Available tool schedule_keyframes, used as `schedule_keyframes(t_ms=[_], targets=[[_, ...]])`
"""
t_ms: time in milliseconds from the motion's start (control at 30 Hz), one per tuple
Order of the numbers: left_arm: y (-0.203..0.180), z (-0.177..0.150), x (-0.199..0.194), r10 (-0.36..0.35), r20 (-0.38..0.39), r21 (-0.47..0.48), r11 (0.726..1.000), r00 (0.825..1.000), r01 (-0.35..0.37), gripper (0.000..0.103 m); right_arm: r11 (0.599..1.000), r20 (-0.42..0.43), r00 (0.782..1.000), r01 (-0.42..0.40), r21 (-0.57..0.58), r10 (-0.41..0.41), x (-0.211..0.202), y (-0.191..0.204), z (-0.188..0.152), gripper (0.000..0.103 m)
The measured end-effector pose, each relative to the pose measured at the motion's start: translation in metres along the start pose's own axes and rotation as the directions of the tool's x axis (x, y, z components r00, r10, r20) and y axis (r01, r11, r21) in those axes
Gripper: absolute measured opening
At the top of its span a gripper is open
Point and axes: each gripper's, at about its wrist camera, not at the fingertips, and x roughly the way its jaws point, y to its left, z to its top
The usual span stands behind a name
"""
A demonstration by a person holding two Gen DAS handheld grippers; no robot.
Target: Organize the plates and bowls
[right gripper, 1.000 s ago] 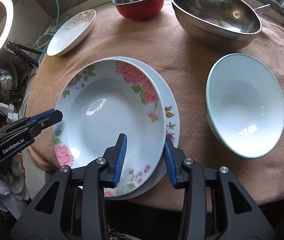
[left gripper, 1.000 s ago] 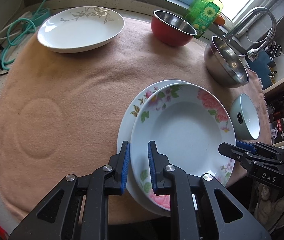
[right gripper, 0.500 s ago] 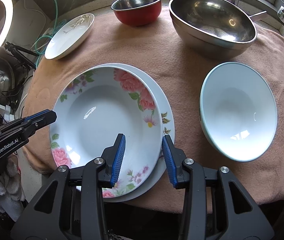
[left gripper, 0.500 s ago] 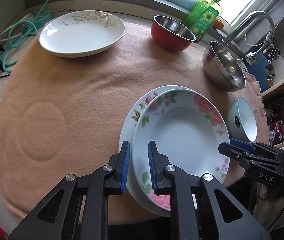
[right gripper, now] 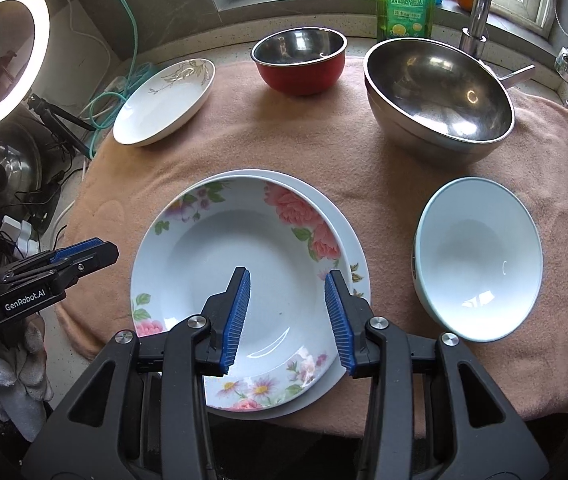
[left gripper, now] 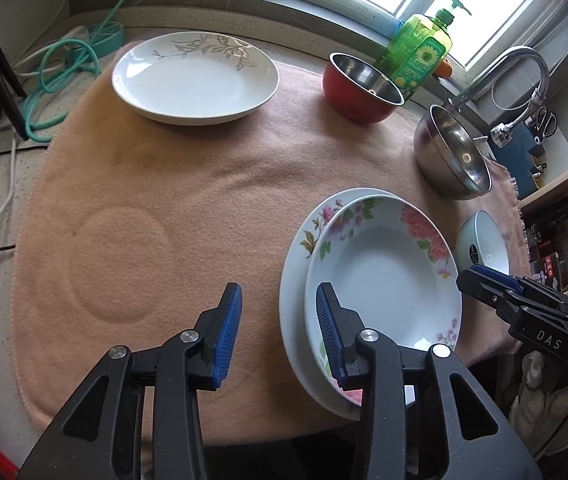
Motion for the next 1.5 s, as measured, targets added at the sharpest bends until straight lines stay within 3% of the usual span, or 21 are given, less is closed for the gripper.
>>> schedule_keyframes(t_ms=[67, 300, 567, 667, 833, 900, 1100, 1333, 1500], targets=[[0.009, 0.002, -0.003, 0.012, 0.002, -0.007, 1.000, 1.000, -0.012, 0.037, 1.000, 0.016, 1.000, -0.004, -0.011, 0.004, -0.002, 0.007, 0.004, 0.057], [0.049, 0.016, -0.021, 0.051, 0.044, -0.052, 0.997, 0.998, -0.049, 0.038, 0.999, 0.067, 0.998, 0.000, -0.040, 0.002, -0.001, 0.035, 0.021, 0.062], [0.078, 0.044, -0.029, 0.075, 0.091, -0.057, 0.996, 0.993, -0.070, 0.038, 0.993, 0.093, 0.990, -0.103, -0.056, 0.108, 0.005, 0.068, 0.047, 0.063], [0.085, 0.058, -0.030, 0.079, 0.108, -0.046, 0.996, 0.991, -0.074, 0.038, 0.994, 0.100, 0.991, -0.087, -0.069, 0.093, 0.010, 0.083, 0.059, 0.078], [0.094, 0.090, -0.031, 0.088, 0.132, 0.013, 0.996, 0.987, -0.090, 0.038, 0.997, 0.115, 0.992, -0.045, -0.065, 0.053, 0.018, 0.096, 0.084, 0.078], [0.096, 0.104, -0.029, 0.097, 0.144, 0.039, 0.994, 0.985, -0.103, 0.038, 0.997, 0.099, 0.993, -0.065, -0.041, 0.069, 0.023, 0.099, 0.094, 0.078], [0.108, 0.135, -0.019, 0.082, 0.164, 0.019, 0.996, 0.983, -0.086, 0.038, 0.990, 0.101, 0.986, -0.137, 0.041, 0.132, 0.031, 0.104, 0.116, 0.078], [0.118, 0.153, 0.002, 0.070, 0.131, 0.013, 0.997, 0.989, -0.072, 0.038, 0.990, 0.104, 0.987, -0.129, 0.060, 0.123, 0.046, 0.105, 0.140, 0.077], [0.132, 0.162, 0.011, 0.059, 0.113, -0.019, 0.998, 0.992, -0.058, 0.038, 0.986, 0.048, 0.990, -0.135, 0.102, 0.130, 0.067, 0.094, 0.153, 0.057]])
